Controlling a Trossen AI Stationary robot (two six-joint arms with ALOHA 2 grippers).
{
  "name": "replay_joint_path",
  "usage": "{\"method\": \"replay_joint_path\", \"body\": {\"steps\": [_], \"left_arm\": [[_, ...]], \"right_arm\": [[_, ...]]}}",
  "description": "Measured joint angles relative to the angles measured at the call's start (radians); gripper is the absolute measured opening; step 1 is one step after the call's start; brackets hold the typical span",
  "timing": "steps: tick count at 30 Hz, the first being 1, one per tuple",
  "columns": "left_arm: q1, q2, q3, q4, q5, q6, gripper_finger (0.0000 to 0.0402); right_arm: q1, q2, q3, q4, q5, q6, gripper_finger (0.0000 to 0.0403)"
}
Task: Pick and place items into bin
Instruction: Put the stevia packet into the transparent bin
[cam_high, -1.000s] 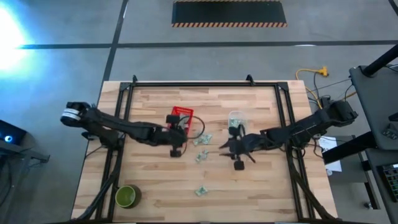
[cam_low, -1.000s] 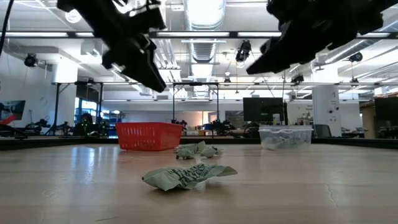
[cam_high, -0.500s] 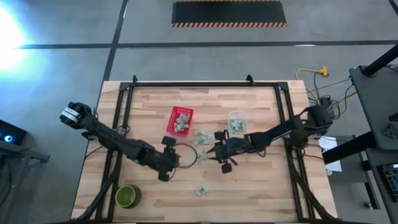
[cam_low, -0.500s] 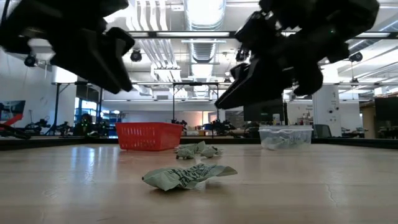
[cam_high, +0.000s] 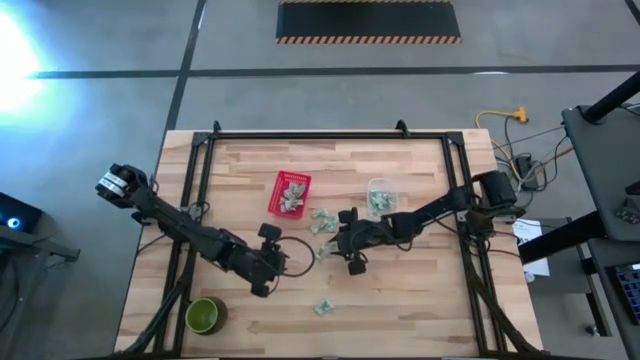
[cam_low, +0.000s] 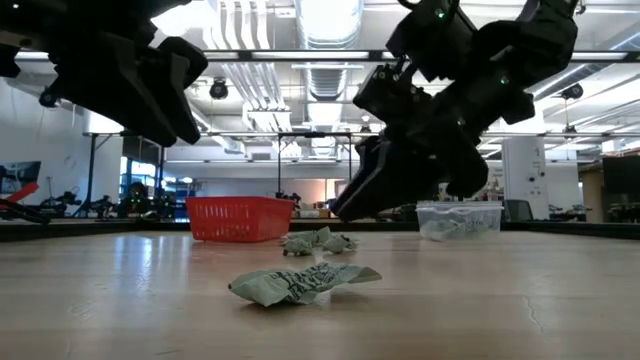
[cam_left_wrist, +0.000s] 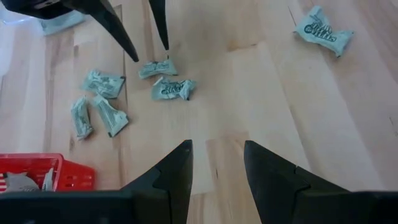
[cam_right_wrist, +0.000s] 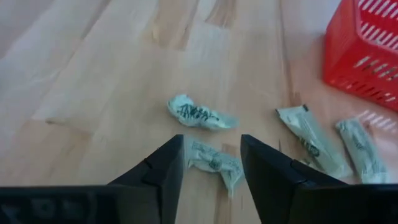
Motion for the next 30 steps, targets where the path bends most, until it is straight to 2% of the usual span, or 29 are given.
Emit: {"method": "replay_joint_path", "body": {"steps": [8,13,19,30], "left_arm": [[0.0,0.0,0.0,0.001,0.0,0.0,0.0128],[0.0,0.0,0.0,0.002,0.0,0.0,0.0128],[0.0,0.0,0.0,0.004,0.0,-0.001,0.0128],[0.0,0.0,-0.001,0.006,-0.001,-0.002,0.0128]], "right_arm": [[-0.002,0.004,0.0,-0.006,0.0,0.038,0.0193],[-0.002,0.05,0.016,-0.01,0.002,0.055,0.0207],[-0.008,0.074,0.055,-0.045,0.003,0.03,0.0208],[-0.02,0.081,0.075,-0.135,0.01,0.095,0.0198]]}}
